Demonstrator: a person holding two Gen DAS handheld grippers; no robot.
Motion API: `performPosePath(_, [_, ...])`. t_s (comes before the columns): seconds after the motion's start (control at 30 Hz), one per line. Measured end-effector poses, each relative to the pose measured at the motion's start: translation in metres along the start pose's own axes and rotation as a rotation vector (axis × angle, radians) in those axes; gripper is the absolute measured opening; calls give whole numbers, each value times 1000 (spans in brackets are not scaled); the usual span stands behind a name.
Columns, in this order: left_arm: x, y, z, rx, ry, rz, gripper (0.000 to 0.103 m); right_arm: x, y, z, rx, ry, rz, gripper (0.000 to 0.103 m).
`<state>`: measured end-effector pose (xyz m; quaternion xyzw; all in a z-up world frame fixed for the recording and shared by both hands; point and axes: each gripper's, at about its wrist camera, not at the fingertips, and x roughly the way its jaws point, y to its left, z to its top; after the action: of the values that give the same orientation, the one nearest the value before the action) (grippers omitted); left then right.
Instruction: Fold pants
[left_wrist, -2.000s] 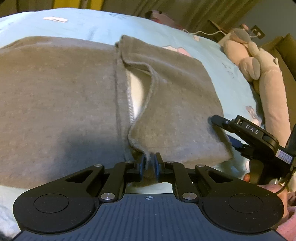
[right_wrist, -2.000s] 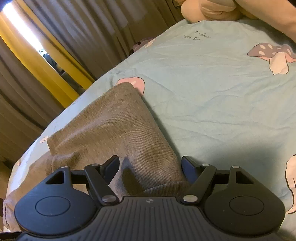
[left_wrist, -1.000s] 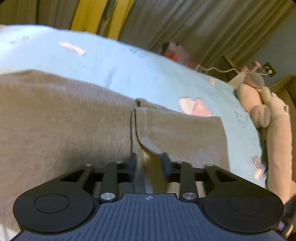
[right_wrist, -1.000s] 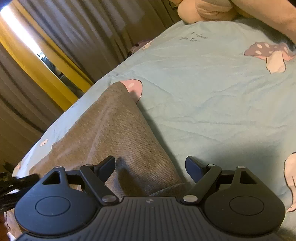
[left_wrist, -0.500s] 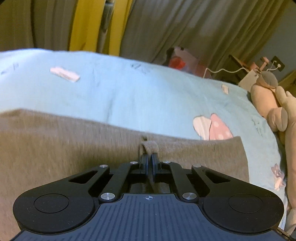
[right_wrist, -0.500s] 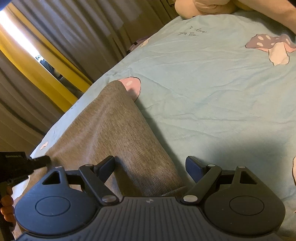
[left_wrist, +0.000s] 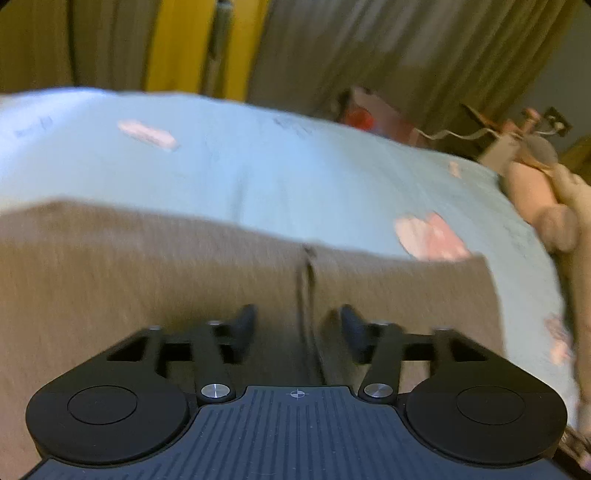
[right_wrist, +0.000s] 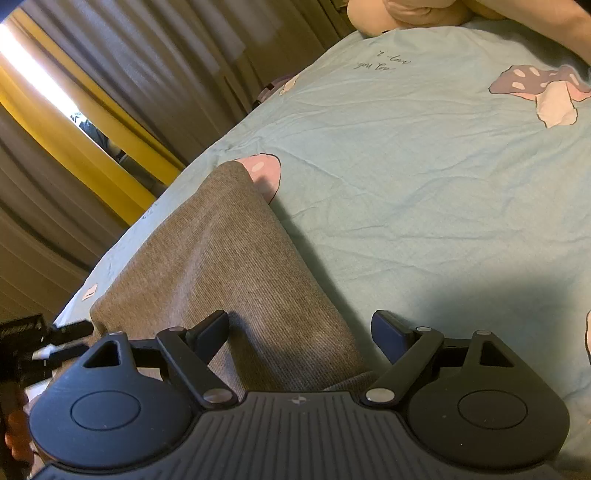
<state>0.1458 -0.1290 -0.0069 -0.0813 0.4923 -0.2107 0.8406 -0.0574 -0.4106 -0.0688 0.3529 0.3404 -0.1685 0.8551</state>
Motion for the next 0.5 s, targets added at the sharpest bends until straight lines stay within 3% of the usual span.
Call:
performPosePath(0.1, [6,5,-15,-24,73,-79,63,1,-1,0,6,1,4,86])
performPosePath(0.2, [23,9,-25,-43,137,-101,60,2,0,0,2,1,2,87])
performPosePath(0.4, [39,13,-22,-136,159,-213,60,1,-1,0,13,-4,6,87])
performPosePath(0.47, [42,9,-20,-117,159,-194,53,2,-2,0,24,-9,13,88])
performPosePath(0.5, [42,5,-18,-85,154,-176,39,2,-2,0,27,-10,16,88])
